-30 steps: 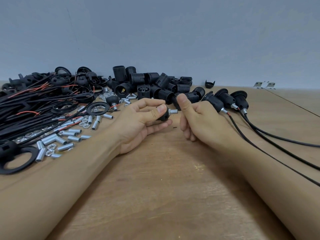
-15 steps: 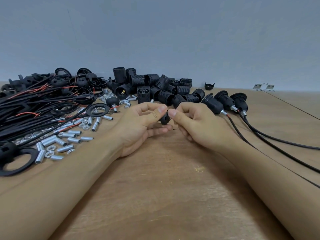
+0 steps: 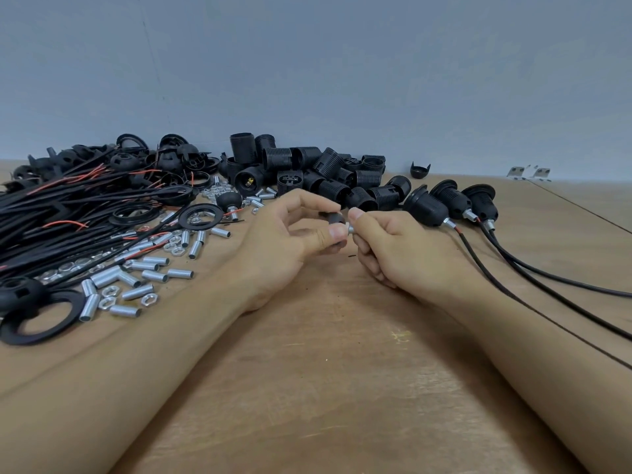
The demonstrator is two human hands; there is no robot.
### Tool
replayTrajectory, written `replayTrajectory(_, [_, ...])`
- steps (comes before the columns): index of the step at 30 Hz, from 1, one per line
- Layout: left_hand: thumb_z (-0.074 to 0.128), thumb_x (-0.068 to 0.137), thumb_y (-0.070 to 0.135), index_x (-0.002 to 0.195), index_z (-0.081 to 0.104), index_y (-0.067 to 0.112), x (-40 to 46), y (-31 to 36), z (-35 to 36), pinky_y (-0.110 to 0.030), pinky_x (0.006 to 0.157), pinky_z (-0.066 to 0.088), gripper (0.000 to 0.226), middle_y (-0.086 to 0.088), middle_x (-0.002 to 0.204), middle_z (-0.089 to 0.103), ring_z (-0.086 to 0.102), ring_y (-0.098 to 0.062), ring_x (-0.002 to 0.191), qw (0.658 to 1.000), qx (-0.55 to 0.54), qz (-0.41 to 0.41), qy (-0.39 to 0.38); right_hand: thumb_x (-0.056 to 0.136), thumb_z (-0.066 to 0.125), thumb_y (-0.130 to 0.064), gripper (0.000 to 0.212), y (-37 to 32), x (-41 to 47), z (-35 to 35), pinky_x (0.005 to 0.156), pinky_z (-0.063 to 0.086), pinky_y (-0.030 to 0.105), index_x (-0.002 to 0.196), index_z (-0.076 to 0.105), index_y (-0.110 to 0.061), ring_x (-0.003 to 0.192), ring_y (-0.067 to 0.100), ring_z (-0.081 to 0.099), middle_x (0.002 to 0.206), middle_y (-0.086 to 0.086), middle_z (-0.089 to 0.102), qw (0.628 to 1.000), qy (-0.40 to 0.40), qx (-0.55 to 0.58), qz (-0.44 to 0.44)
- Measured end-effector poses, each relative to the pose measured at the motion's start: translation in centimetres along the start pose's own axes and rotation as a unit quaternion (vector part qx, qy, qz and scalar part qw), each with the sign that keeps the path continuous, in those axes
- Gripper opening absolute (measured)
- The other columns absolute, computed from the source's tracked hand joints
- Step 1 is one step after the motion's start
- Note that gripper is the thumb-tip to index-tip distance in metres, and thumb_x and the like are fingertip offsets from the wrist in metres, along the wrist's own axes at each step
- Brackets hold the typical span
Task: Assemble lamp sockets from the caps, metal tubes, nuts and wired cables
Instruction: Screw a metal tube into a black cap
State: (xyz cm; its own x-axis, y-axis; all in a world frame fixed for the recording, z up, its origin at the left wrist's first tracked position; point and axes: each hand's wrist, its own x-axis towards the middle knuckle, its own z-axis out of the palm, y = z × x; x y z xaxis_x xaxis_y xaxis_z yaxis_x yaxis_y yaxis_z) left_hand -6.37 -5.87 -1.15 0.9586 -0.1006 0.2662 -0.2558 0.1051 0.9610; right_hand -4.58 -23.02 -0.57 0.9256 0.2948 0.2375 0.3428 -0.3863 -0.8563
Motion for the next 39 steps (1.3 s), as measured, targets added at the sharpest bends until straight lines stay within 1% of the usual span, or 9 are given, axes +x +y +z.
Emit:
replayTrajectory(4, [0.072, 0.072, 0.031, 0.102, 0.064, 0.011, -0.3, -0.1, 0.5, -0.034, 0.074, 0.061, 0.037, -0.013, 0.097, 0.071, 0.074, -0.024, 0.076, 0.998, 0.049, 0.026, 0.02, 0.099, 0.046, -0.049, 0.054, -0.1, 0.1, 0.0, 0.035, 0.032, 0.017, 0.064, 0.056, -0.009, 0.035, 0.011, 0.042, 0.046, 0.006, 0.052, 1.0, 0.009, 0.025, 0.0])
replayTrajectory(8, [0.07, 0.074, 0.031, 0.1, 0.064, 0.01, -0.3, 0.1, 0.2, -0.035, 0.072, 0.061, 0.034, -0.013, 0.093, 0.072, 0.073, -0.025, 0.075, 0.998, 0.053, 0.016, 0.031, 0.1, 0.052, -0.035, 0.032, -0.1, -0.1, 0.0, 0.037, 0.033, 0.015, 0.082, 0.057, -0.01, 0.043, 0.011, 0.048, 0.057, 0.001, 0.058, 0.999, -0.017, 0.024, -0.022])
replayTrajectory(11, [0.076, 0.077, 0.019, 0.104, 0.064, 0.011, -0.4, 0.3, -0.1, -0.037, 0.082, 0.06, 0.03, -0.009, 0.104, 0.071, 0.073, -0.025, 0.084, 0.996, 0.071, 0.04, 0.024, 0.103, 0.047, -0.035, 0.043, -0.1, -0.1, 0.0, 0.037, 0.032, 0.015, 0.07, 0.049, -0.008, 0.044, 0.016, 0.043, 0.052, 0.005, 0.047, 0.999, -0.027, 0.037, -0.029])
replayTrajectory(14, [0.078, 0.08, 0.002, 0.098, 0.062, 0.019, -0.6, 0.5, 0.1, -0.031, 0.085, 0.057, 0.03, 0.001, 0.103, 0.07, 0.069, -0.009, 0.087, 0.989, 0.128, 0.08, 0.012, 0.104, 0.044, -0.038, 0.05, -0.2, -0.1, 0.0, 0.036, 0.028, 0.019, 0.062, 0.042, -0.01, 0.04, 0.019, 0.033, 0.049, 0.012, 0.034, 0.996, -0.035, 0.082, -0.011])
replayTrajectory(18, [0.079, 0.077, -0.005, 0.099, 0.058, 0.021, -0.8, 0.8, 0.3, -0.034, 0.089, 0.057, 0.04, -0.003, 0.109, 0.068, 0.069, -0.014, 0.095, 0.987, 0.135, 0.092, 0.008, 0.102, 0.042, -0.044, 0.054, -0.2, -0.1, 0.0, 0.036, 0.024, 0.02, 0.055, 0.038, -0.02, 0.037, 0.018, 0.03, 0.044, 0.007, 0.032, 0.993, -0.055, 0.091, 0.044])
replayTrajectory(22, [0.083, 0.072, -0.002, 0.099, 0.057, 0.023, -1.0, 0.9, 0.4, -0.031, 0.087, 0.058, 0.045, -0.001, 0.109, 0.068, 0.069, -0.011, 0.092, 0.985, 0.136, 0.101, 0.017, 0.102, 0.043, -0.047, 0.055, -0.3, -0.1, -0.1, 0.035, 0.025, 0.018, 0.055, 0.05, -0.018, 0.034, 0.017, 0.034, 0.044, 0.008, 0.041, 0.991, -0.042, 0.119, 0.048])
replayTrajectory(27, [0.083, 0.073, 0.0, 0.097, 0.059, 0.021, -0.9, 0.9, 0.1, -0.033, 0.084, 0.059, 0.04, -0.001, 0.103, 0.067, 0.07, -0.01, 0.086, 0.986, 0.13, 0.096, 0.034, 0.1, 0.052, -0.034, 0.03, -0.3, -0.2, -0.3, 0.036, 0.028, 0.02, 0.082, 0.06, -0.011, 0.044, 0.016, 0.044, 0.059, 0.002, 0.051, 0.993, -0.023, 0.116, 0.023])
replayTrajectory(36, [0.082, 0.079, 0.011, 0.102, 0.061, 0.025, -0.9, 0.8, 0.1, -0.03, 0.084, 0.058, 0.034, 0.003, 0.101, 0.069, 0.068, -0.01, 0.094, 0.977, 0.184, 0.109, 0.006, 0.103, 0.044, -0.035, 0.041, -0.4, -0.1, -0.2, 0.037, 0.025, 0.019, 0.065, 0.043, -0.019, 0.042, 0.013, 0.034, 0.053, 0.001, 0.036, 0.988, -0.044, 0.14, 0.051])
replayTrajectory(39, [0.072, 0.087, 0.033, 0.11, 0.061, 0.029, -0.1, 1.3, -2.0, -0.027, 0.08, 0.054, 0.025, 0.007, 0.103, 0.067, 0.064, -0.01, 0.096, 0.931, 0.34, 0.128, 0.019, 0.103, 0.044, -0.036, 0.044, -0.3, 0.0, -0.3, 0.037, 0.024, 0.019, 0.063, 0.044, -0.018, 0.04, 0.014, 0.034, 0.05, 0.002, 0.039, 0.989, 0.002, 0.133, 0.058])
